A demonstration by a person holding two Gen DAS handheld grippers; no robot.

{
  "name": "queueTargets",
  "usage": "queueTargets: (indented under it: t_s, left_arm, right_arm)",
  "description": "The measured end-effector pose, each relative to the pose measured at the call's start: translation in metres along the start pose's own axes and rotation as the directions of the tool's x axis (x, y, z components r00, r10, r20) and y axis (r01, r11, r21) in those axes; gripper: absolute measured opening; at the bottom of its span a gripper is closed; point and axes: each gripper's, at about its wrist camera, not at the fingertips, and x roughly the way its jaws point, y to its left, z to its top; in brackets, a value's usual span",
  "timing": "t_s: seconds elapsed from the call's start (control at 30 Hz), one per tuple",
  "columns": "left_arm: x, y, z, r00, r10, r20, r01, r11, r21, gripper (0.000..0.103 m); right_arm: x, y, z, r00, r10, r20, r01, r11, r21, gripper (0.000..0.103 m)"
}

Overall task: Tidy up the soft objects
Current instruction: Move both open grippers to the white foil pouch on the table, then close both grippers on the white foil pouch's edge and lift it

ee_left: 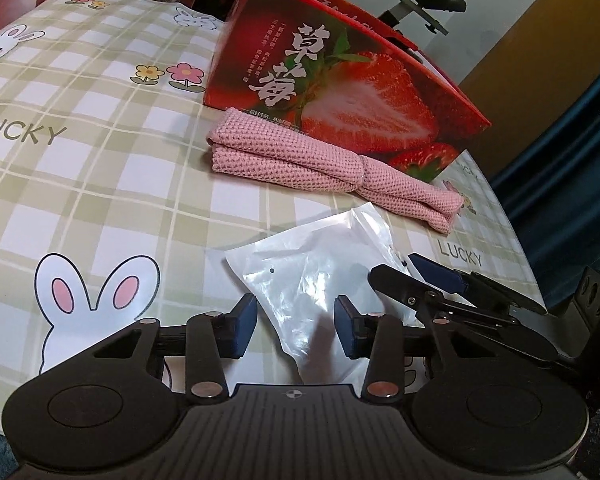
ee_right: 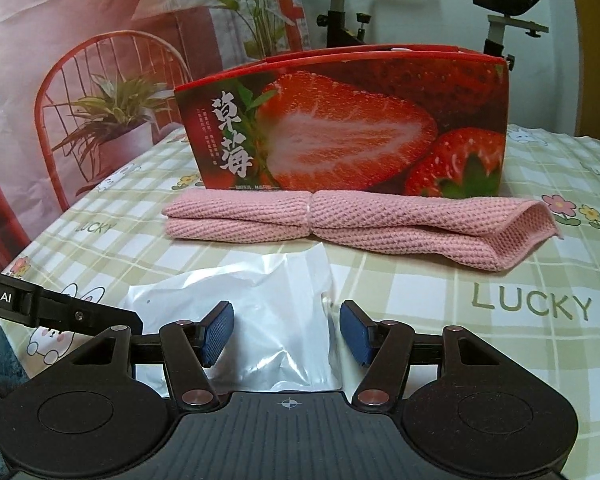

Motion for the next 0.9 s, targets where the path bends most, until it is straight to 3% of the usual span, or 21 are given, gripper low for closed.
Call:
queueTargets:
  t_s: [0.33, 0.6, 0.9]
  left_arm:
    - [0.006, 0.001, 0.008, 1.000, -0.020, 0.011, 0.020, 1.000, -0.018, 0.044]
    - [0.024, -0.015, 0.017, 1.000, -0.024, 0.005, 0.024, 0.999, 0.049, 0.044]
    - [0.026, -0.014, 0.016, 0.999, -0.049, -0.001, 0.049, 0.998, 0.041, 0.044]
  right_arm:
    - [0.000, -0.003, 0.001, 1.000, 0.021, 0.000, -0.021, 1.000, 0.022, 0.057]
    - [-0.012, -0.010, -0.004, 0.999, 0.045, -0.015, -0.044, 0.997, 0.071, 0.056]
    - [-0.014, -0.009, -0.003, 0.994, 0.096, -0.047, -0.090, 0.990, 0.108, 0.047]
